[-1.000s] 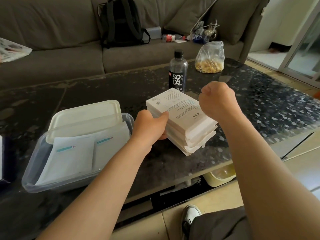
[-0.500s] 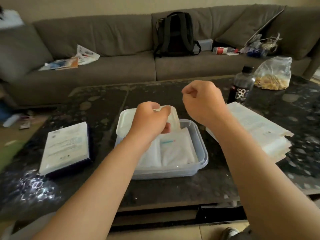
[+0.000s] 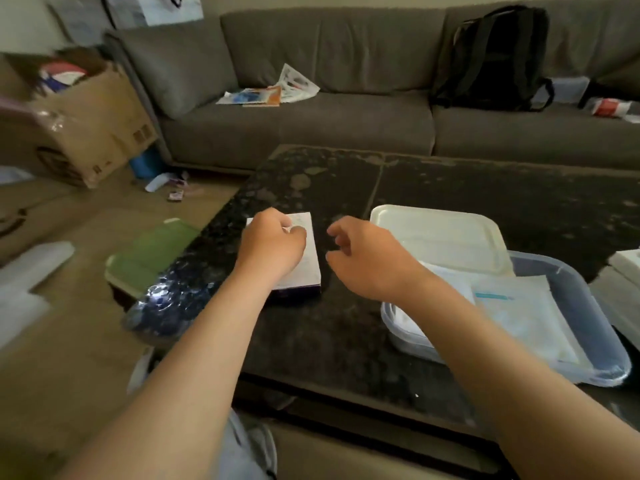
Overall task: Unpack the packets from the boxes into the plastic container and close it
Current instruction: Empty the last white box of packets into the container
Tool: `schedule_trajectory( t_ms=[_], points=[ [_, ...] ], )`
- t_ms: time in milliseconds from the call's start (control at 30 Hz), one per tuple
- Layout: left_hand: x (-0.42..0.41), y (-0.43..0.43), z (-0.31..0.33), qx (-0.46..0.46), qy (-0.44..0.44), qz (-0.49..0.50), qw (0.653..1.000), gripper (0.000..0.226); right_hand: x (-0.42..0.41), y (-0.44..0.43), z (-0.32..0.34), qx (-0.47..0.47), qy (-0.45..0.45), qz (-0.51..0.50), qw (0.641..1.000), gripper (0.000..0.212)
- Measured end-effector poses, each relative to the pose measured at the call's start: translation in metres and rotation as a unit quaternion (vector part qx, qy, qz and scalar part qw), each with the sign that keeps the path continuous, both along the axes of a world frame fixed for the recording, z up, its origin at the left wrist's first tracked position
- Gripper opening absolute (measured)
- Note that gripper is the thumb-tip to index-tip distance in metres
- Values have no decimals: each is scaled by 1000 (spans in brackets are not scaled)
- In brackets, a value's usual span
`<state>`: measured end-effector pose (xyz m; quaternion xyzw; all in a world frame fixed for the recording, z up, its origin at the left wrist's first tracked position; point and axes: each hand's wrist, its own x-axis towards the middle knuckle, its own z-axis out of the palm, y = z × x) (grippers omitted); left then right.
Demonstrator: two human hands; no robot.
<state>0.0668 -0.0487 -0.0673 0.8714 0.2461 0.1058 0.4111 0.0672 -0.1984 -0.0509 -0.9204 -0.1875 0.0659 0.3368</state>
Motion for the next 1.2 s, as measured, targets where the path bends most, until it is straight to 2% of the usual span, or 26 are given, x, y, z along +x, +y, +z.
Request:
schedule_trajectory(
  t_ms=[133,367,567,733,933,1033,1200],
  points=[
    [1,35,-10,71,87,-10,994,50,7,25,-19,-73,71,26,994,54],
    [0,55,-19,27,129,-58,990,49,12,50,-34,-101,121,38,987,64],
    [-1,60,-21,-2,109,-64,992,50,17,53,-41,-91,122,38,988,63],
    [-2,61,-22,-4,106,-42,993,46,19,53,-46,-62,131,16,989,55],
    [3,58,-19,3,87,11,996,30,26,46,-50,-4,69,-49,996,41],
    [9,53,-21,-45,57,32,997,30,26,38,-45,42,44,-104,993,40],
    [15,29,-19,-208,10,39,977,44,29,8,-32,141,7,-168,976,31]
  ],
)
